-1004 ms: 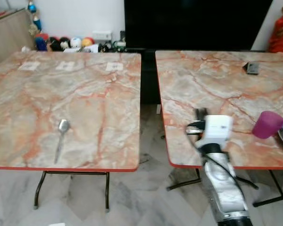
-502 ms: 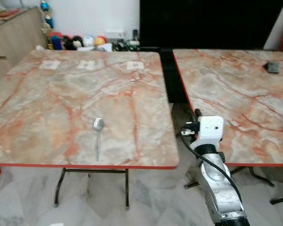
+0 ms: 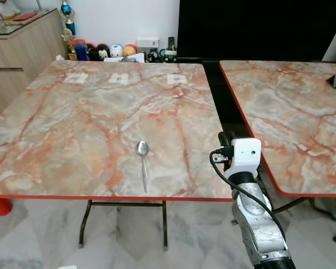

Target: Setting the table

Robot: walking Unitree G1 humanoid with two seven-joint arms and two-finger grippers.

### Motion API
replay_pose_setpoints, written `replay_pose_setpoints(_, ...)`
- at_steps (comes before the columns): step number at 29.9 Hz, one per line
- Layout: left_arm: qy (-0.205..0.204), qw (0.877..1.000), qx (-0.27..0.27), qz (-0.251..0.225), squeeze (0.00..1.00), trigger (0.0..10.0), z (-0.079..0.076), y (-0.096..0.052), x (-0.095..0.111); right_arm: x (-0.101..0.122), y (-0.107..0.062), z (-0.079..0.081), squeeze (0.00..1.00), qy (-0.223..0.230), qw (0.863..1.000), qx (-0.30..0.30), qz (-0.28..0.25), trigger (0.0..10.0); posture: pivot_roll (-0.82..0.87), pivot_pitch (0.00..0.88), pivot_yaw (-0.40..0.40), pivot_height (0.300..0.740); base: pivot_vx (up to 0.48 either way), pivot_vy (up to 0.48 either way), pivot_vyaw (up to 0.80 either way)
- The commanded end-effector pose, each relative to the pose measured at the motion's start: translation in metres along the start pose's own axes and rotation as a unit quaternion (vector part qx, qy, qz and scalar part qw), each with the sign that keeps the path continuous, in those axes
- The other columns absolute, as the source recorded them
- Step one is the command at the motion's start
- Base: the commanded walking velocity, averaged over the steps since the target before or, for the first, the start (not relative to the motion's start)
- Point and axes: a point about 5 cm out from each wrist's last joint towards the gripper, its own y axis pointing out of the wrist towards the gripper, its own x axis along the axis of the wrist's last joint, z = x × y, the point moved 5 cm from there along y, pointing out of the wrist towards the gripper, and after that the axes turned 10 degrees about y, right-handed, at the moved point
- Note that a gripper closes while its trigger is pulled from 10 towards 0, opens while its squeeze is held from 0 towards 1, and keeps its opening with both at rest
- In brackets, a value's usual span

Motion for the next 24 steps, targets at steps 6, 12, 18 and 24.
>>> replay_pose_setpoints(6,-0.006,1.000,0.009,0.012,0.00,10.0,0.0063,-0.0021,-0.0089,0.0011,0.0010,0.0080,0.00,0.008,1.000,0.009,0.000,10.0,0.02,0.074,0.024,0.740,0.000,0.471,0.00)
replay_pose_setpoints(12,-0.003,1.000,0.013,0.010,0.00,10.0,0.0073,-0.0019,-0.0076,-0.0010,0.0011,0.0080,0.00,0.009,1.000,0.008,0.003,10.0,0.02,0.082,0.027,0.740,0.000,0.372,0.00)
replay_pose_setpoints(18,0.002,1.000,0.013,0.005,0.00,10.0,0.0081,-0.0014,-0.0045,-0.0011,0.0015,0.0073,0.00,0.010,1.000,0.007,0.005,10.0,0.02,0.106,0.034,0.740,0.000,0.000,0.00)
replay_pose_setpoints(24,0.006,1.000,0.009,0.009,0.00,10.0,0.0079,-0.0010,-0.0043,-0.0008,0.0036,0.0048,0.00,0.007,1.000,0.006,0.008,10.0,0.03,0.131,0.035,0.740,0.000,0.000,0.00)
